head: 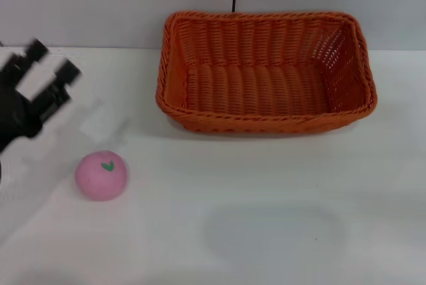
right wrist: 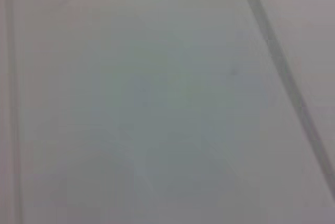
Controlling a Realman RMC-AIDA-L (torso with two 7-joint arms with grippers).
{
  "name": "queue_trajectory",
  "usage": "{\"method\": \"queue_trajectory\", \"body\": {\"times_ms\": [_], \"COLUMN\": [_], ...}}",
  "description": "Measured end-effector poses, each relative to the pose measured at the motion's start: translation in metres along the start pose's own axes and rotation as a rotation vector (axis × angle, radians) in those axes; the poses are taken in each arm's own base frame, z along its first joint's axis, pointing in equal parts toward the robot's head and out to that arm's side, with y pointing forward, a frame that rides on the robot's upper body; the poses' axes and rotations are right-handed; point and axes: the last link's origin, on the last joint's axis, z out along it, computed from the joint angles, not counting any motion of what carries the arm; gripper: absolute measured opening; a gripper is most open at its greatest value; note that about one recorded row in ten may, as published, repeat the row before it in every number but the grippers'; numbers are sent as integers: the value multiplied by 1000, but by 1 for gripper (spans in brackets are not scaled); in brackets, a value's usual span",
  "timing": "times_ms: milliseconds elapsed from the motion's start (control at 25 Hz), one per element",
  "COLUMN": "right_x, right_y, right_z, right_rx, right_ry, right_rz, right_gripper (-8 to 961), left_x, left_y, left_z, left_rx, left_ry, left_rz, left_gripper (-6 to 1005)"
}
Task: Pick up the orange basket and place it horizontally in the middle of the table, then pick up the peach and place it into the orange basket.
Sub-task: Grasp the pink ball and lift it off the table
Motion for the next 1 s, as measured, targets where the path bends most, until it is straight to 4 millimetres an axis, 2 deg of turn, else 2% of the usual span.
{"method": "queue_trajectory", "body": {"times_ms": [160, 360, 760, 1000], "right_x": [-4, -10, -12, -11], "right_y": [-8, -10, -10, -9], "right_z": [-29, -47, -55, -54], "right_rx": [86, 122, 136, 129], "right_ry": [-20, -38, -61, -56], "right_rz": [17, 32, 82, 88], "right_gripper": [558, 558, 558, 558], "left_x": [-6, -19, -50, -52], "left_y": [1, -4, -9, -9], "left_z": [-12, -25, -34, -34], "left_rx": [-68, -19, 45, 48], "left_ry": [-132, -240, -433, -447], "left_rz": [-3, 2, 10, 10], "left_gripper": [814, 814, 815, 814]}}
